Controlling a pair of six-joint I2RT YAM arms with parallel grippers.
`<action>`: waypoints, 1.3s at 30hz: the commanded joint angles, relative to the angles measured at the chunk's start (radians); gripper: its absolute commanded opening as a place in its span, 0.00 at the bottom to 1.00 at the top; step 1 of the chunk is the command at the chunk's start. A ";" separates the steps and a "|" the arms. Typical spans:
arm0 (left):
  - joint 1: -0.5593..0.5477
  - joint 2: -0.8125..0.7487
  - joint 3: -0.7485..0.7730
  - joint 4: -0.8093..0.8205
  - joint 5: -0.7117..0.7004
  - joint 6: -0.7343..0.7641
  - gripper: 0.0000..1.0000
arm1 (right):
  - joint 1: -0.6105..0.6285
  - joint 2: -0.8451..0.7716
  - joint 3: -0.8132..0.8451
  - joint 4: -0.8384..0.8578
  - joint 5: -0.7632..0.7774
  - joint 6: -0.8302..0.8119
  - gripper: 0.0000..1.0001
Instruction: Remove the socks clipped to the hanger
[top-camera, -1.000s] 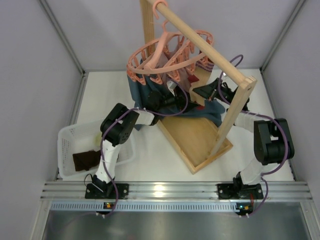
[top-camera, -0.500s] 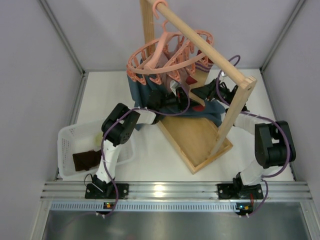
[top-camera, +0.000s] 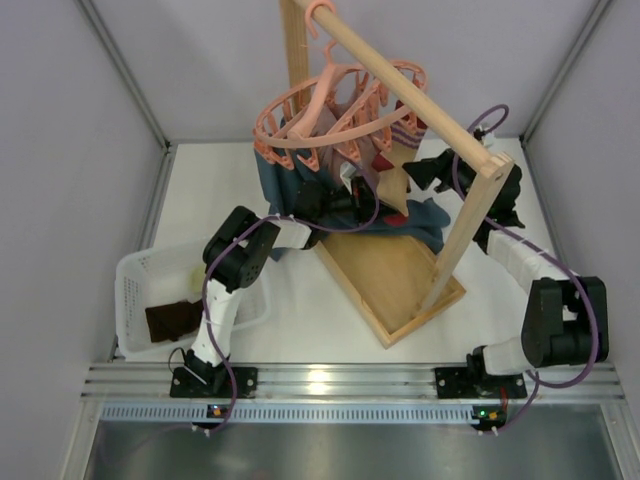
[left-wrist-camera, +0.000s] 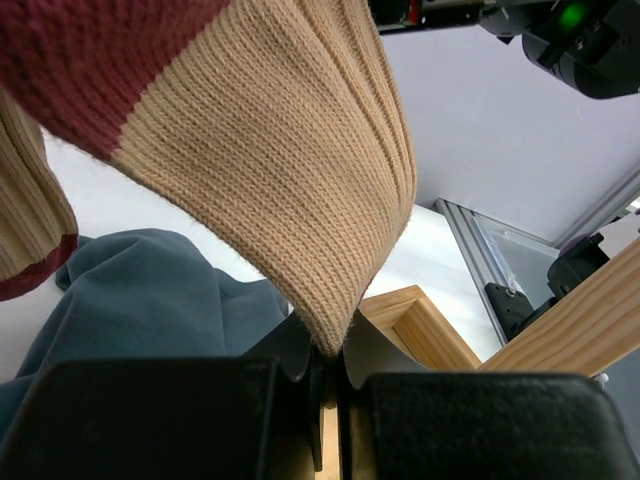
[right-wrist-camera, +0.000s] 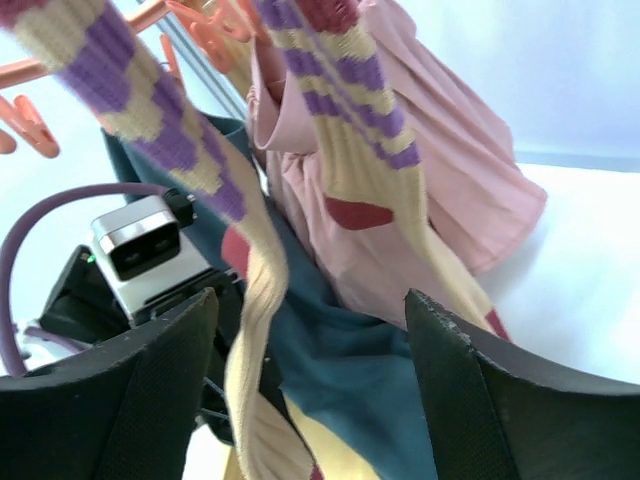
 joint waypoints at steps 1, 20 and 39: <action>0.006 0.001 0.006 0.079 0.028 -0.005 0.00 | -0.014 -0.035 0.087 -0.049 0.032 -0.055 0.74; 0.006 -0.010 -0.011 0.078 0.046 -0.012 0.00 | -0.006 0.072 0.435 0.132 0.014 0.048 0.69; 0.006 -0.019 -0.024 0.078 0.040 -0.013 0.00 | 0.127 -0.049 0.414 -0.198 0.250 -0.309 0.70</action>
